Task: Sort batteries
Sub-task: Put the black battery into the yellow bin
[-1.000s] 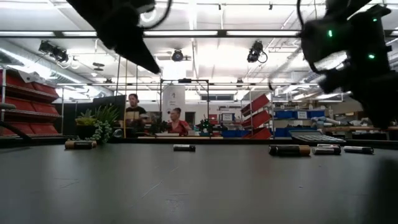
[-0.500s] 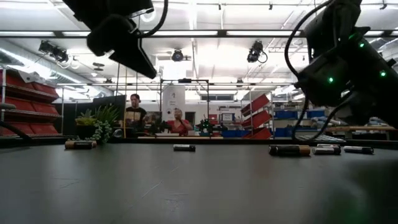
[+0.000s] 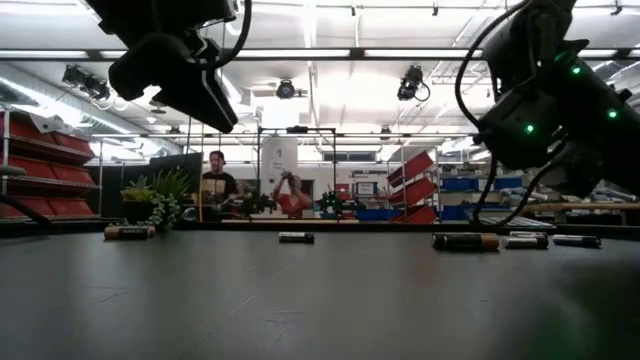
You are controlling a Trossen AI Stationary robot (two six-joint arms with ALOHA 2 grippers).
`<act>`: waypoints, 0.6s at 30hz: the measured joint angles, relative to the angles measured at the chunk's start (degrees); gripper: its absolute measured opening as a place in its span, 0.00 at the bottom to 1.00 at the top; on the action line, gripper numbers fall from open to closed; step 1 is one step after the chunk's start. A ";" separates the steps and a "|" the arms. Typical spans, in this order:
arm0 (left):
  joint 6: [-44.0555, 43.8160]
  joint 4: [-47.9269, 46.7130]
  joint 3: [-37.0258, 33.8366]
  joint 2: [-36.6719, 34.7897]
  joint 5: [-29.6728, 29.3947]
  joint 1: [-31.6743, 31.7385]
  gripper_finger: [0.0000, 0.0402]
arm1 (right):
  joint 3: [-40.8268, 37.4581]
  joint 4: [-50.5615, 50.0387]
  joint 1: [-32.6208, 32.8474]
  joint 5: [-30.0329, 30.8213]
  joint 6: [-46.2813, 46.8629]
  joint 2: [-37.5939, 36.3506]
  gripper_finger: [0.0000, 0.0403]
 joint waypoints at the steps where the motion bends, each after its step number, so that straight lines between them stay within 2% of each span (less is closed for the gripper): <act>1: 0.03 0.00 0.00 0.00 -0.02 0.02 0.43 | -0.68 0.28 -0.18 -0.36 0.00 -0.55 0.74; 9: -0.01 -1.96 0.00 0.00 -0.04 -1.73 0.43 | -1.12 0.10 -2.58 1.23 0.95 -5.67 0.73; 18: -0.37 -3.48 -0.61 0.00 -0.06 -3.48 0.43 | -1.14 -0.63 -2.02 1.61 0.70 -20.38 0.69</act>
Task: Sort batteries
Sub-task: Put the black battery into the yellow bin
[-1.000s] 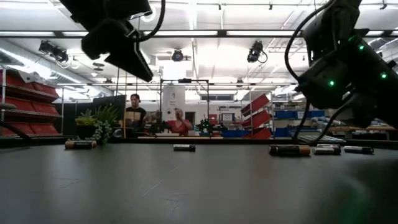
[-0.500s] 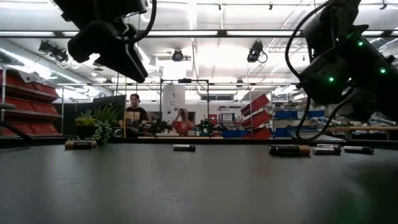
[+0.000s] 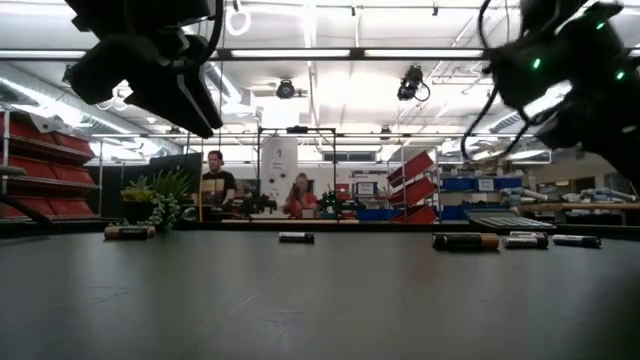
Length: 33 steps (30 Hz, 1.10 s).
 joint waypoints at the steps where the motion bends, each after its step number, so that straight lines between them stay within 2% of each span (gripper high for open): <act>1: 0.06 -0.07 -0.01 0.00 0.00 0.01 0.43 | 0.00 0.02 0.46 0.06 0.00 -1.84 0.69; 7: 0.25 -0.37 -0.01 0.00 0.00 0.01 0.43 | -0.60 0.18 3.59 0.68 0.00 -8.28 0.68; 13: 0.32 -0.44 -0.01 0.00 0.04 0.01 0.43 | -0.75 0.22 3.83 1.13 0.39 -9.85 0.68; 24: -0.29 -0.38 -0.03 0.00 0.44 0.01 0.43 | -1.11 1.74 4.84 2.82 2.91 -5.84 0.68; 33: -1.49 -1.13 -0.03 0.00 1.13 -0.42 0.43 | -2.91 0.20 7.65 9.00 11.08 1.55 0.67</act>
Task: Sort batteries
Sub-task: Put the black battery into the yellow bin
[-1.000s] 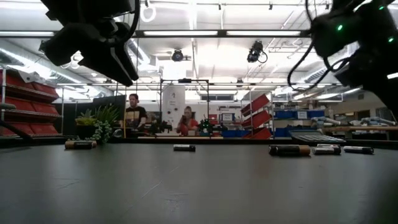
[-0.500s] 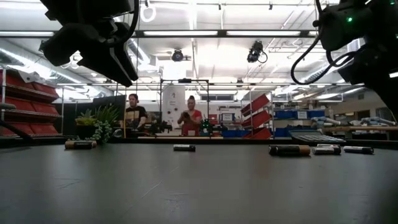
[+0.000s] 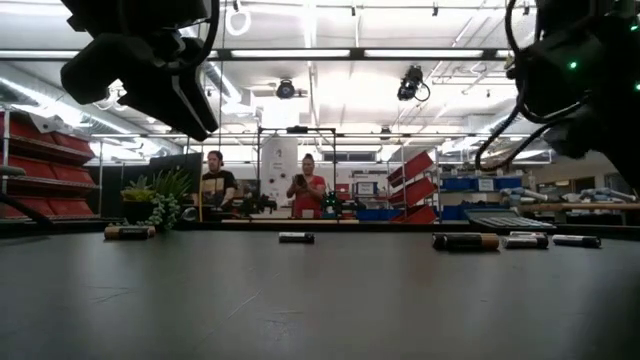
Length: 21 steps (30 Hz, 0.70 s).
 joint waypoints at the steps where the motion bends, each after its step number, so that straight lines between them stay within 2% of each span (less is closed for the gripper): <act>1: 0.01 0.02 0.00 0.00 -0.01 0.01 0.43 | 0.10 0.03 -0.15 0.39 0.50 1.03 0.67; 11: -0.12 0.34 0.00 0.00 0.78 -0.01 0.43 | 0.18 -1.00 -4.99 1.44 1.63 12.26 0.67; 21: -0.11 0.32 -0.01 0.00 0.99 -1.44 0.43 | 0.16 0.61 -10.23 0.68 0.70 14.22 0.67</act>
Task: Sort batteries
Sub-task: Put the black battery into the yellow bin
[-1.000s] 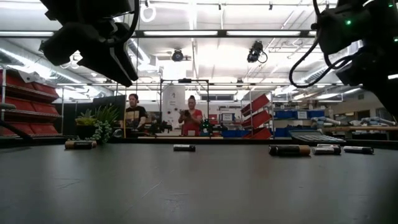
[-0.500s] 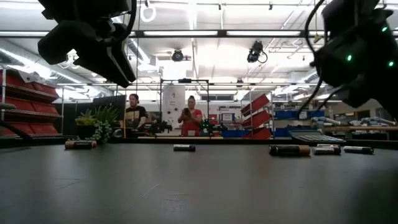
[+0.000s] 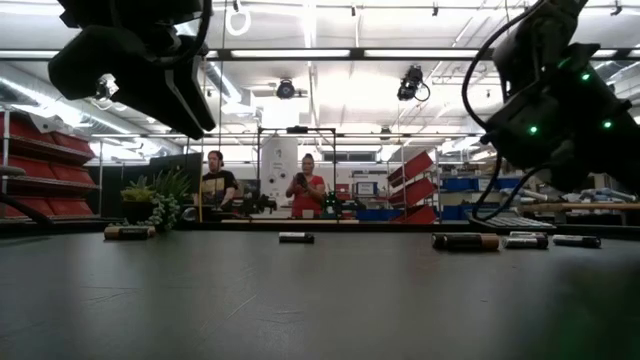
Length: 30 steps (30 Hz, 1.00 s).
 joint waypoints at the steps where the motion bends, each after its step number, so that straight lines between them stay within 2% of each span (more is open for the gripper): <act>1: -0.01 0.01 0.00 0.00 0.00 -0.12 0.43 | -0.24 0.74 -0.52 0.00 0.03 0.06 0.67; 11: -0.90 -0.47 0.01 0.00 0.00 -1.14 0.43 | -0.55 2.05 -3.99 -0.46 -0.50 1.96 0.67; 20: -0.14 -0.43 0.00 0.00 -0.02 -1.14 0.43 | 0.87 2.10 -6.71 -3.14 -4.83 1.96 0.67; 30: -0.02 -0.44 0.00 0.00 0.00 -1.14 0.43 | 1.03 2.16 -4.77 -4.60 -7.72 1.96 0.59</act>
